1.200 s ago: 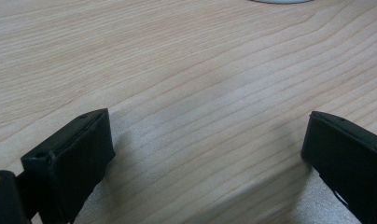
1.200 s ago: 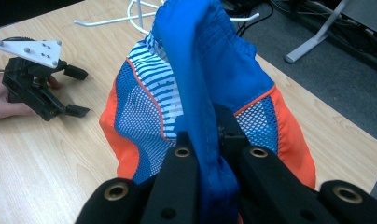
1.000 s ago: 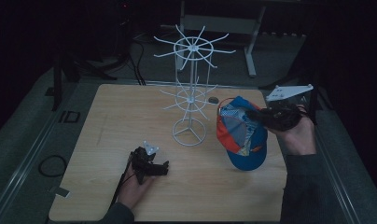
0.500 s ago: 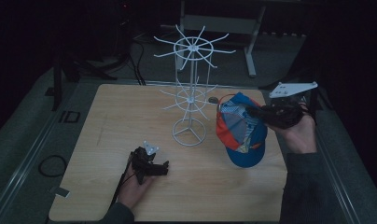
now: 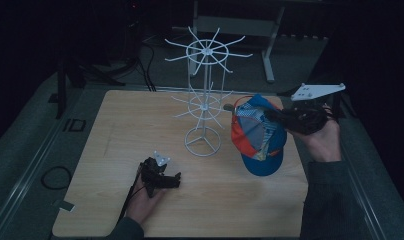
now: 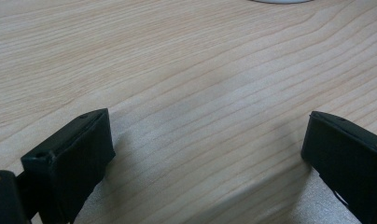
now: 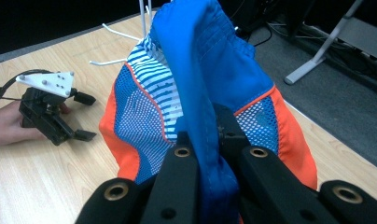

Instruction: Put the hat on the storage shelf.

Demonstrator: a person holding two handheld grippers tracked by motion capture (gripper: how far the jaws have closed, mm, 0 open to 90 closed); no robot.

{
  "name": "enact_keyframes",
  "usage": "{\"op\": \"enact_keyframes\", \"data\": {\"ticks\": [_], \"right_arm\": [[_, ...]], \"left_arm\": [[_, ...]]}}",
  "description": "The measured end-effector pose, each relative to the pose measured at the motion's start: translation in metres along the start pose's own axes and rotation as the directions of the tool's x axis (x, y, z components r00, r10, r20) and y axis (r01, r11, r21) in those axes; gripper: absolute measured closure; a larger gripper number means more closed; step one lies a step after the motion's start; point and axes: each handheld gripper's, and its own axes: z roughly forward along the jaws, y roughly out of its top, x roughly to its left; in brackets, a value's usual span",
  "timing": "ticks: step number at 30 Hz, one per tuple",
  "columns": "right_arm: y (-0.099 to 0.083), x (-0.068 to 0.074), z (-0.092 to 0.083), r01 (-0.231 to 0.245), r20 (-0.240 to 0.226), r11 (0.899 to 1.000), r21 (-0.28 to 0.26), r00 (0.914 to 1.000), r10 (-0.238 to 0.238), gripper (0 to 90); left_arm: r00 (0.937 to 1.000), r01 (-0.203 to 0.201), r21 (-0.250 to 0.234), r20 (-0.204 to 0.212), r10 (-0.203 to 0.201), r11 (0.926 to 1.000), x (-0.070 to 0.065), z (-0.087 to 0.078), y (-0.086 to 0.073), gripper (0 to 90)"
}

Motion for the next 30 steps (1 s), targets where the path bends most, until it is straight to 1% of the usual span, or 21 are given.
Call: {"op": "enact_keyframes", "data": {"ticks": [3, 10, 15, 20, 30], "right_arm": [[0.001, -0.002, -0.001, -0.003, 0.011, 1.0, -0.005, 0.9999, 0.003, 88.1], [0.003, -0.006, -0.003, -0.01, 0.021, 1.0, -0.029, 0.9997, 0.011, 88.2], [0.005, -0.009, -0.005, -0.015, 0.029, 0.998, -0.067, 0.9994, 0.017, 88.3], [0.006, -0.01, -0.008, -0.025, 0.039, 0.995, -0.092, 0.9988, 0.029, 88.3], [0.011, -0.011, -0.013, -0.028, 0.054, 0.99, -0.137, 0.9979, 0.036, 88.4]], "left_arm": [[1.0, 0.0, 0.0, 0.0, 0.0, 1.0, 0.0, 0.0, 0.0, 2.5], [1.0, 0.0, 0.0, 0.0, 0.0, 1.0, 0.0, 0.0, 0.0, 2.6], [1.0, 0.0, 0.0, 0.0, 0.0, 1.0, 0.0, 0.0, 0.0, 2.5], [1.0, 0.0, 0.0, 0.0, 0.0, 1.0, 0.0, 0.0, 0.0, 2.5], [1.0, 0.0, 0.0, 0.0, 0.0, 1.0, 0.0, 0.0, 0.0, 2.5]]}}
